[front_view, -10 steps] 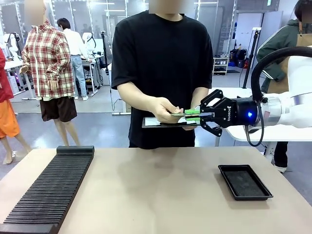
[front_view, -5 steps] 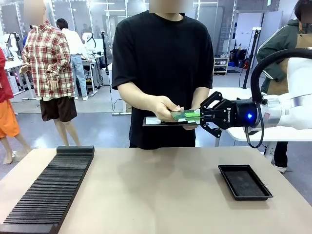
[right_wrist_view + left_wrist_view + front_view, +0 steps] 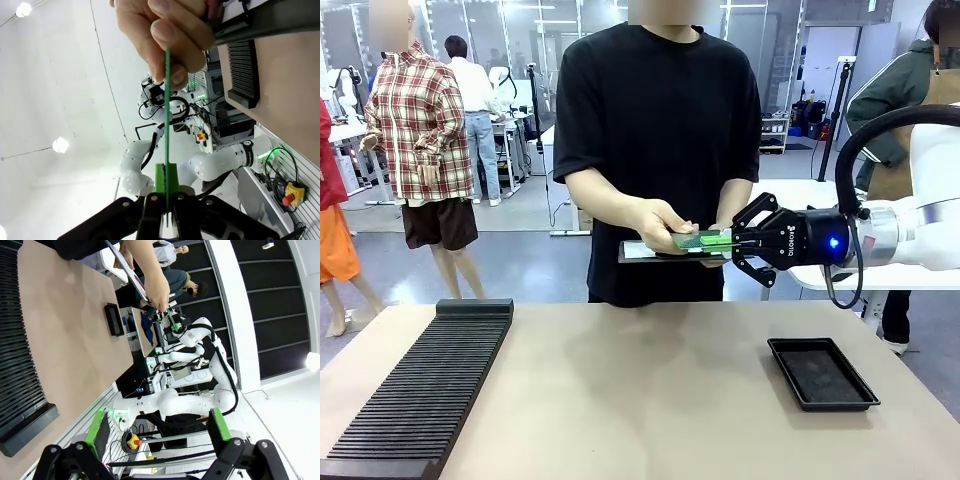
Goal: Inspect the PCB.
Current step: Pick up the Blank PCB that the human is holding, then place the Blank PCB in the ESD tray.
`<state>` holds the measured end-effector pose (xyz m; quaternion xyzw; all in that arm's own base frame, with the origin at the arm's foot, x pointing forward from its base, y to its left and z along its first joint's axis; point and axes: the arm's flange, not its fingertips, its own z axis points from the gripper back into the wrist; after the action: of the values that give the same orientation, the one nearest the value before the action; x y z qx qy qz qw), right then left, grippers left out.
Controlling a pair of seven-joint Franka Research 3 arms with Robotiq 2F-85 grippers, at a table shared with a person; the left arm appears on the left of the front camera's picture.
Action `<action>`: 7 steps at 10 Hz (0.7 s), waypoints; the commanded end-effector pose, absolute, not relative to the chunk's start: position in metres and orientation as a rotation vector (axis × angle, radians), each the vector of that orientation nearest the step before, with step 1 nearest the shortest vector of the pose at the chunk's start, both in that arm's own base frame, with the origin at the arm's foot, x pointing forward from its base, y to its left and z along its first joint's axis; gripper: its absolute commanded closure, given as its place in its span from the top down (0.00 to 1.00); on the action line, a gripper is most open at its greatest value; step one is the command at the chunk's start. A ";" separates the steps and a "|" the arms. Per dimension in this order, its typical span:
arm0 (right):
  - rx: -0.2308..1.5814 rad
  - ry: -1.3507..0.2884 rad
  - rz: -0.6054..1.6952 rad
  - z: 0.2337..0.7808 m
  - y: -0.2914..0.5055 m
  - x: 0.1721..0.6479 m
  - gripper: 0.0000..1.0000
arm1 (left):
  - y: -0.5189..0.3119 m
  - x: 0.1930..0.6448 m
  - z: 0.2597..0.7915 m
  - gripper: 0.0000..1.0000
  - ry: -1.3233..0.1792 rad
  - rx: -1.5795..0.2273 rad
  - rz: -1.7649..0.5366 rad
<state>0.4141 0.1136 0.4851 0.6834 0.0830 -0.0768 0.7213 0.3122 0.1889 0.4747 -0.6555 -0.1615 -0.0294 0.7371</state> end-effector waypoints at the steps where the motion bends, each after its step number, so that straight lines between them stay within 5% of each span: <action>1: 1.510 0.180 -0.162 0.489 0.116 0.416 0.00 | 0.190 0.312 0.478 1.00 -0.347 -1.433 -0.059; 7: 1.510 0.180 -0.162 0.489 0.116 0.416 0.00 | 0.190 0.312 0.478 1.00 -0.347 -1.433 -0.059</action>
<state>0.4141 0.1136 0.4853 0.6834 0.0829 -0.0766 0.7213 0.3122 0.1889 0.4747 -0.6555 -0.1615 -0.0294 0.7371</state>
